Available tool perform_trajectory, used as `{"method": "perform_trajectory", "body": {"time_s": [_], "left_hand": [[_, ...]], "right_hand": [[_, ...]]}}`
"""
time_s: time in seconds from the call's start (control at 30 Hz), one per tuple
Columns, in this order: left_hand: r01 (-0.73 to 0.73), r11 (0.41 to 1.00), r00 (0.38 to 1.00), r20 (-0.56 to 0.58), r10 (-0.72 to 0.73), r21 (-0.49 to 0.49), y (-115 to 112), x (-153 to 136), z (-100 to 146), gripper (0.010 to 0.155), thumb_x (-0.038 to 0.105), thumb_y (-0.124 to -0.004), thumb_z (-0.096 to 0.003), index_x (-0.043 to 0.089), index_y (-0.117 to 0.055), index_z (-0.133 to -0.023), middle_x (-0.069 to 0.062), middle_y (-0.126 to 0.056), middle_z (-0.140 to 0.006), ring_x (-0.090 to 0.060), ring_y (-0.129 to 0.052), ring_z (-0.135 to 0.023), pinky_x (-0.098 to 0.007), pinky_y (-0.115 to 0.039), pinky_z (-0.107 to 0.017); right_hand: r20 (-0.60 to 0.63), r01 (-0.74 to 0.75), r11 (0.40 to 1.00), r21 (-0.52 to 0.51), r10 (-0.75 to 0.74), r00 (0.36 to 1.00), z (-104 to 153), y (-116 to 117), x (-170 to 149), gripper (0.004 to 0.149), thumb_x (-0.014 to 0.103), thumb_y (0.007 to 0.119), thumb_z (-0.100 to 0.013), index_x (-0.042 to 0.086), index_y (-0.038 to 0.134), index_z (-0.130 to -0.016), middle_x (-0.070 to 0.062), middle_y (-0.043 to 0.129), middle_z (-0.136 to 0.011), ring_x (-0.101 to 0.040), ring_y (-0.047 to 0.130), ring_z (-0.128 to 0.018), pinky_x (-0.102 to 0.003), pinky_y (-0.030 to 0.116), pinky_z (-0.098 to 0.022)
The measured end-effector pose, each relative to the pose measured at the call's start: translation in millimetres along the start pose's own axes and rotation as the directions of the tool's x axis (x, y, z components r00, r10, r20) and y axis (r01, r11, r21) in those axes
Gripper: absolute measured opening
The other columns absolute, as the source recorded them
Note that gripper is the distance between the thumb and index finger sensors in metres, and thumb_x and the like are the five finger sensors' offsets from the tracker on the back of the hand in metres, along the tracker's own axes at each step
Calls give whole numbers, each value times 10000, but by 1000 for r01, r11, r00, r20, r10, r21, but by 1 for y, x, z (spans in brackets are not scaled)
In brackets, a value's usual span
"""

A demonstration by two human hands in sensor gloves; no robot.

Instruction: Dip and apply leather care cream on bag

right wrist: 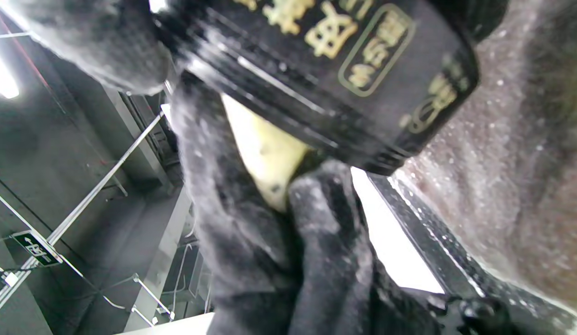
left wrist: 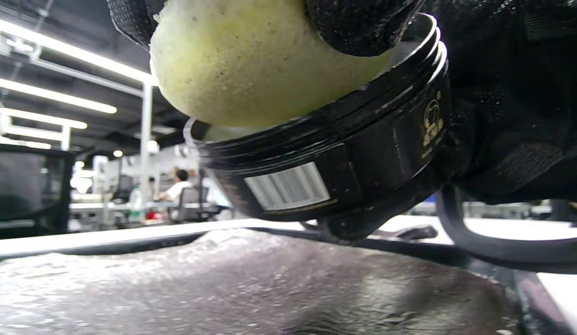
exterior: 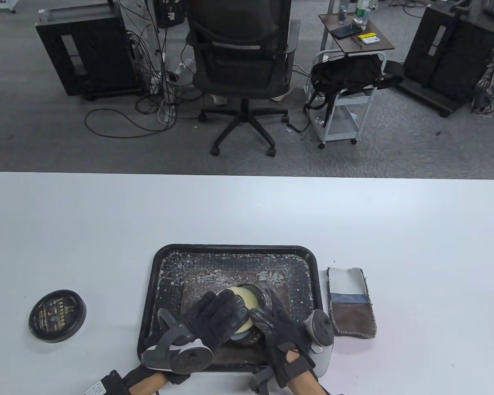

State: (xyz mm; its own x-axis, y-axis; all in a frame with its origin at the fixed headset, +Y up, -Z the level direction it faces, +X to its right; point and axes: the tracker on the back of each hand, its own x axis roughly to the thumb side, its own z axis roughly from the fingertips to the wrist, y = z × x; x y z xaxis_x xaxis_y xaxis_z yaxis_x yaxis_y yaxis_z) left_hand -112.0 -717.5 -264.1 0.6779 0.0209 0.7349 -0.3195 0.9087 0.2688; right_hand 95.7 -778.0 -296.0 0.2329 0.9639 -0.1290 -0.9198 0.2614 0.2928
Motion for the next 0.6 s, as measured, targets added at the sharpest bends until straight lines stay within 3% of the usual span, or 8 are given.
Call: {"method": "perform_trajectory", "body": {"time_s": [0.13,0.23,0.4,0.6], "left_hand": [[-36,999,999,15,36,3,-5,-2,1,582,397,-720,-439,291,-570,-992,33,-677,-1067,-236,-753,-990,-430,-749,-691],[-129,990,991,35,131,-55,-12,-4,-1,590,381,-709,-444,288,-539,-1001,-12,-643,-1066,-270,-735,-983,-443,-750,-680],[-97,993,993,55,101,-70,-13,-2,-2,594,365,-719,-438,311,-532,-999,-5,-614,-1071,-271,-702,-998,-451,-731,-693],[-48,991,998,-52,42,-128,-17,4,-3,599,378,-701,-449,268,-494,-1001,-39,-596,-1045,-289,-738,-968,-453,-789,-654]], "right_hand": [[-8,33,999,9,-33,999,0,2,-2,997,491,807,-472,41,136,-1057,-326,265,-1036,-604,478,-914,-709,625,-592],[9,-11,1000,16,11,1000,0,3,1,991,480,817,-465,44,157,-1061,-326,282,-1038,-608,483,-912,-714,619,-588],[30,-92,996,15,92,995,2,5,7,986,472,818,-462,44,164,-1062,-327,286,-1038,-611,483,-912,-719,618,-584],[31,-171,985,-20,172,985,4,11,8,983,460,839,-444,22,215,-1065,-353,346,-1023,-627,525,-897,-728,643,-562]]}}
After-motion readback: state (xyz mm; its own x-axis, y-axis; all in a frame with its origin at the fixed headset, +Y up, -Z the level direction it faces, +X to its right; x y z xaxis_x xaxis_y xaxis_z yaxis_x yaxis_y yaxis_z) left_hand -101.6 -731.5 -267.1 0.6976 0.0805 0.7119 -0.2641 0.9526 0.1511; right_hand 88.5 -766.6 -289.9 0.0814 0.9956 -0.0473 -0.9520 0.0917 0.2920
